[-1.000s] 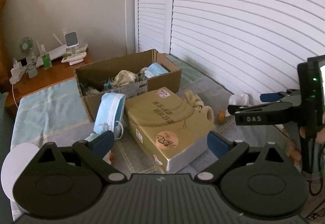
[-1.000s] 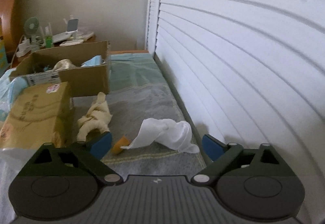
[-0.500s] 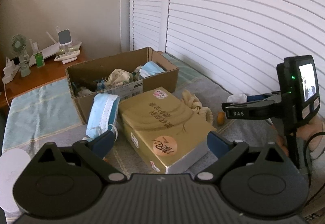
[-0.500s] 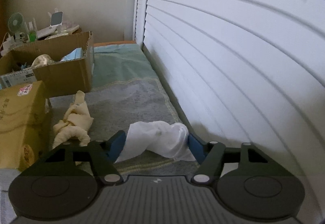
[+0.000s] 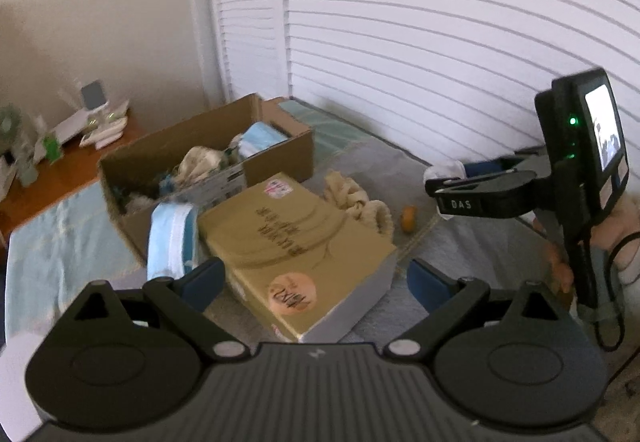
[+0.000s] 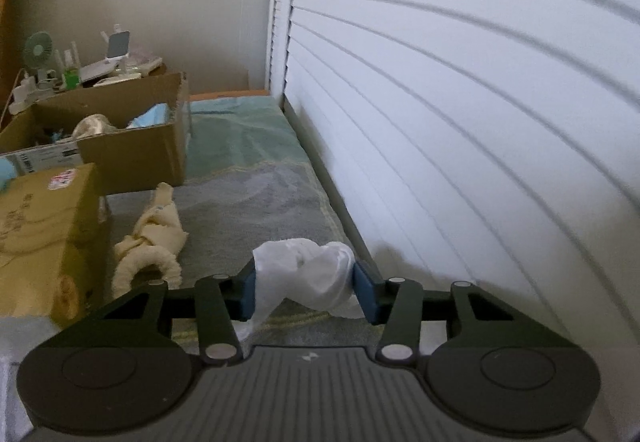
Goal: Organize soft objects
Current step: 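Grasp the white cloth with the right tool while the left tool grasps the cream scrunchie, then carry the white cloth into the box and open the right tool while left carries scrunchie, then lower the cream scrunchie into the box and open the left tool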
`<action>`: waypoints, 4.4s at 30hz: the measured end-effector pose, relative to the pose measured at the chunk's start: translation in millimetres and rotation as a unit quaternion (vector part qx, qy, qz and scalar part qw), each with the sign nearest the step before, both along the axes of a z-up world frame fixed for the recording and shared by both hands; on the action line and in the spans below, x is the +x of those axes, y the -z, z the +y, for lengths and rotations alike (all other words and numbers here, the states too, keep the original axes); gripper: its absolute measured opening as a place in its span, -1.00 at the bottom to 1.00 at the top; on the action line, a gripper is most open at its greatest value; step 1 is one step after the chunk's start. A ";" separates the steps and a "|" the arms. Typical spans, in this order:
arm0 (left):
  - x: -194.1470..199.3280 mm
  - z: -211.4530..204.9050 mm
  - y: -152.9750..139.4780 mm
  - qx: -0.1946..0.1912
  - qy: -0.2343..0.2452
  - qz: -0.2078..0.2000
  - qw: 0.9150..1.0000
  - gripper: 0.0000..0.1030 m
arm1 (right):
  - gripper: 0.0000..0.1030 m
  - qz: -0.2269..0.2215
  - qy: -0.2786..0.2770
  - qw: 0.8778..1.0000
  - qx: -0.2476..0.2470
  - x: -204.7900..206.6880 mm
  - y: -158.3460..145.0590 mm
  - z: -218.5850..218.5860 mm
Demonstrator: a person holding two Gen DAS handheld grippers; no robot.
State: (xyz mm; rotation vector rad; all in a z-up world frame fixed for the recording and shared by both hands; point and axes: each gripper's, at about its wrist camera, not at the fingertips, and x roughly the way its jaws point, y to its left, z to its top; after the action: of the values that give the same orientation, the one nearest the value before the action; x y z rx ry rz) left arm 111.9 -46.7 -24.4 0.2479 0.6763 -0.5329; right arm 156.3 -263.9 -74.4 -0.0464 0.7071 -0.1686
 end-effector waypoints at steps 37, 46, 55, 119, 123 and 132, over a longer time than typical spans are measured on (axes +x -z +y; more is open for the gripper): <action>71.5 -138.3 46.4 0.157 0.123 0.040 0.979 -0.12 | 0.04 0.013 -0.089 0.995 0.045 -64.0 2.6 -6.0; 69.7 -146.6 52.6 0.163 0.140 0.065 0.975 -0.11 | 0.04 0.013 -0.091 0.994 0.051 -64.5 2.5 -9.9; 66.9 -144.0 51.9 0.189 0.147 0.070 0.968 -0.15 | 0.04 0.012 -0.093 0.994 0.048 -64.3 3.9 -9.6; 154.9 69.0 -63.8 0.035 -0.090 0.014 0.995 -0.38 | 0.16 -0.054 -0.253 0.966 0.022 102.6 -89.9 105.5; 167.4 73.0 -59.9 0.030 -0.096 0.021 0.995 -0.38 | 1.00 -0.048 -0.257 0.965 0.027 113.7 -78.8 111.3; 190.4 65.0 -50.1 0.032 -0.089 0.032 0.995 -0.38 | 1.00 -0.028 -0.240 0.969 0.045 97.7 -69.4 96.0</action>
State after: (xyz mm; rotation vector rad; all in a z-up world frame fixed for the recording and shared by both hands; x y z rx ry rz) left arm 302.3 18.4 25.7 0.2291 0.7696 -0.3502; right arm 254.0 -167.9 -5.0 -0.1235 0.6275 0.3250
